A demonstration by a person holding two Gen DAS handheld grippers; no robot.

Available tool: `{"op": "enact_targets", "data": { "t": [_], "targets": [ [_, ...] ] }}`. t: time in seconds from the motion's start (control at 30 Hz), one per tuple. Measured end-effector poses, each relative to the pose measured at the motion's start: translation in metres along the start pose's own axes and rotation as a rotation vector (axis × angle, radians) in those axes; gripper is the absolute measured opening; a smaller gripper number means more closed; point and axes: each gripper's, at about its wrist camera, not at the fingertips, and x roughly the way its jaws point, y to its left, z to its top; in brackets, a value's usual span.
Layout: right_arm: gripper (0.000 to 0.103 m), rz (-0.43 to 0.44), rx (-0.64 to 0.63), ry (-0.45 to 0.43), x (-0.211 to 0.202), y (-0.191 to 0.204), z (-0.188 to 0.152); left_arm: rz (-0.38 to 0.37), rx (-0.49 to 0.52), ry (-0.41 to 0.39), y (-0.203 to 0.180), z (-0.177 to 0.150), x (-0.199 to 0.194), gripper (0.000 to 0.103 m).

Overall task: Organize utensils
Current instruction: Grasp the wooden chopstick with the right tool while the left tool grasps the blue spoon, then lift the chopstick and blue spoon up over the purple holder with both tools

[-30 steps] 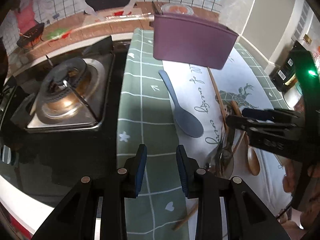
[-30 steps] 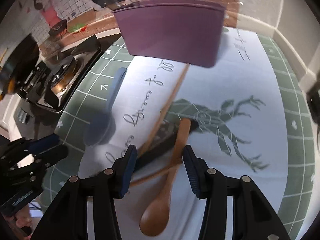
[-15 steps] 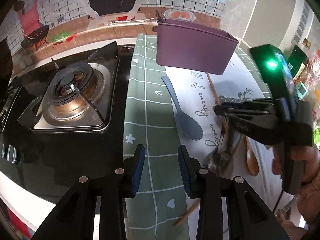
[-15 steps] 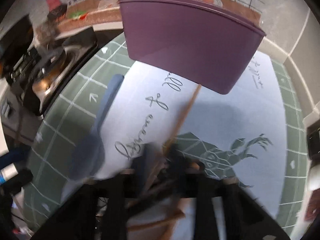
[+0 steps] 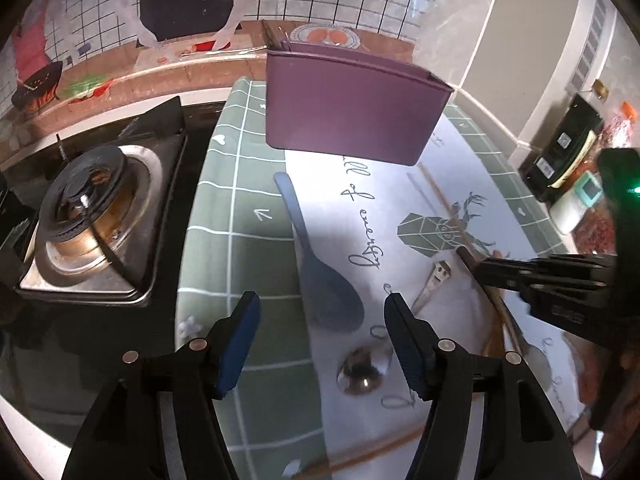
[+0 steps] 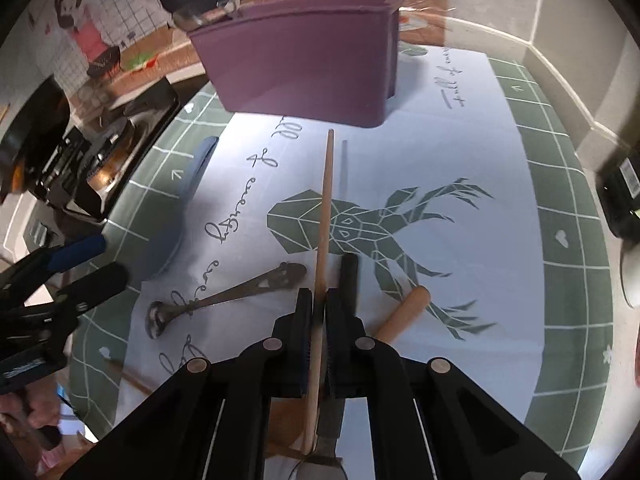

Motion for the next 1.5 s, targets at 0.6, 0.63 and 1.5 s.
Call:
{"op": "enact_targets", "data": {
  "t": [0.6, 0.63, 1.5],
  "targets": [
    [0.008, 0.06, 0.05, -0.027, -0.01, -0.015, -0.004, 0.108, -0.002, -0.123, 0.003, 0.015, -0.015, 0.035],
    [0.009, 0.054, 0.04, -0.026, -0.008, -0.012, -0.001, 0.102, 0.003, -0.152, 0.005, 0.016, -0.025, 0.035],
    [0.005, 0.056, -0.054, -0.166, -0.051, 0.026, 0.025, 0.002, -0.014, -0.222, 0.015, 0.039, -0.098, 0.035]
  ]
}}
